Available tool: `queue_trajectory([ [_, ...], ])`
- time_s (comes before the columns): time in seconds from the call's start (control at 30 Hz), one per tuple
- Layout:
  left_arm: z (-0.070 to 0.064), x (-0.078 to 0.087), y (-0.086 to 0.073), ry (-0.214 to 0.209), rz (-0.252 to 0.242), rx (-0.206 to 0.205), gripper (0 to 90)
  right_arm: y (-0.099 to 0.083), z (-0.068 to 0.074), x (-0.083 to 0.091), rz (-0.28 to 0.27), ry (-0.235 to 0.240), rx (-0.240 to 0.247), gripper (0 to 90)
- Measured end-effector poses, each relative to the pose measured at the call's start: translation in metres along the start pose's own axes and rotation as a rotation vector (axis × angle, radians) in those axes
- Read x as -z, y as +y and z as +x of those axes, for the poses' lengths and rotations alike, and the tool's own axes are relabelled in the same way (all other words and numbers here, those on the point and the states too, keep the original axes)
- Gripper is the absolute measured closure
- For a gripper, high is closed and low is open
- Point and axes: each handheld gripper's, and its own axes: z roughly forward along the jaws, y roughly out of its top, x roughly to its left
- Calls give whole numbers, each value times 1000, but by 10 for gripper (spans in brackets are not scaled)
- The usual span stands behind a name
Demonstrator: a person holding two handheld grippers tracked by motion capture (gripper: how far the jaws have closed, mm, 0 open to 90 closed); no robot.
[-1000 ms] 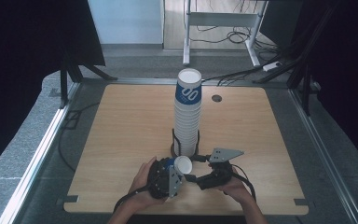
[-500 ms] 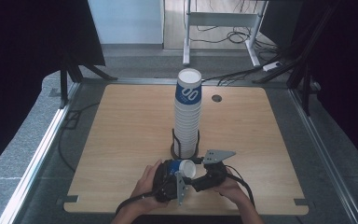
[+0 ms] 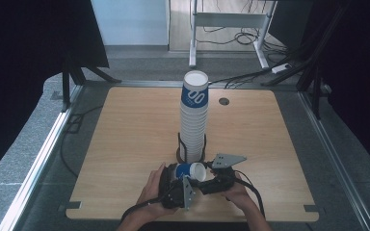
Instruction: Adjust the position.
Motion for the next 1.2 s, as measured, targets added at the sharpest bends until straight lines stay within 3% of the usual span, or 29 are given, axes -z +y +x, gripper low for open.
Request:
queue_trajectory([
  [0.2,12,8,-3,-35,-32,38,49,1,-8,13,-55,0,-46,268],
  [0.4,16,10,-3,-64,-47,69,49,1,-11,17,-72,15,-61,268],
  [0.77,7,5,-1,-52,-44,19,48,1,3,1,-25,74,-24,268],
  [0.9,6,3,-3,-45,-47,31,125,0,4,-2,-16,84,-20,267],
  [1.2,5,3,-5,-63,-35,-28,184,-1,4,-4,20,83,-26,254],
])
